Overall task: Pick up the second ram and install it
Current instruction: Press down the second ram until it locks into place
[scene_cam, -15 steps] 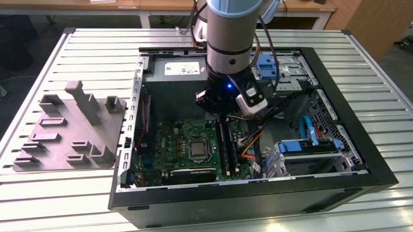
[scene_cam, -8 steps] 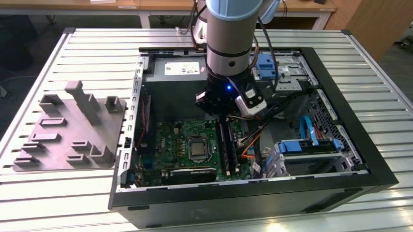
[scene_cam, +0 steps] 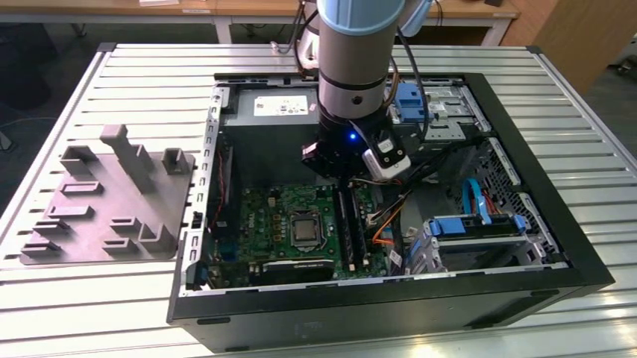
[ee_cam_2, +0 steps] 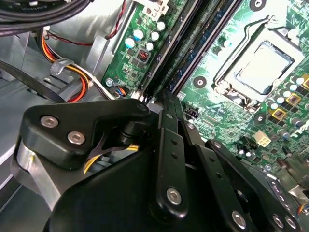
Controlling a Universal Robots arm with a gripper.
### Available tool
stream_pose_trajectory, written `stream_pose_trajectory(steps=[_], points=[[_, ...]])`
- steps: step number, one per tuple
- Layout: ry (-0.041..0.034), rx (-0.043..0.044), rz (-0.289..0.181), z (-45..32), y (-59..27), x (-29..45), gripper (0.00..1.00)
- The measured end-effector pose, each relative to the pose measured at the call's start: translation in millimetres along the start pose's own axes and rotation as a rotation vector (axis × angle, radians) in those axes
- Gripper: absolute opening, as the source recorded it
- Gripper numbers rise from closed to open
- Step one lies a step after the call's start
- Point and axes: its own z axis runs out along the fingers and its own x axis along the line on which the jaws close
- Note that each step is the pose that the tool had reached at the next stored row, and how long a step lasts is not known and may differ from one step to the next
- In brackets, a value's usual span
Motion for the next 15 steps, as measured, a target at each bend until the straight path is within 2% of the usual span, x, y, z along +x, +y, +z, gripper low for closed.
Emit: stream_pose_trajectory(steps=[10, 12, 15], points=[[-0.0001, -0.0002, 0.0, 0.4, 0.0, 0.0, 0.1], [-0.0008, -0.002, 0.0, -1.6, 0.3, -0.2, 0.1], [-0.0001, -0.0003, 0.0, -9.5, 0.1, -0.6, 0.1]])
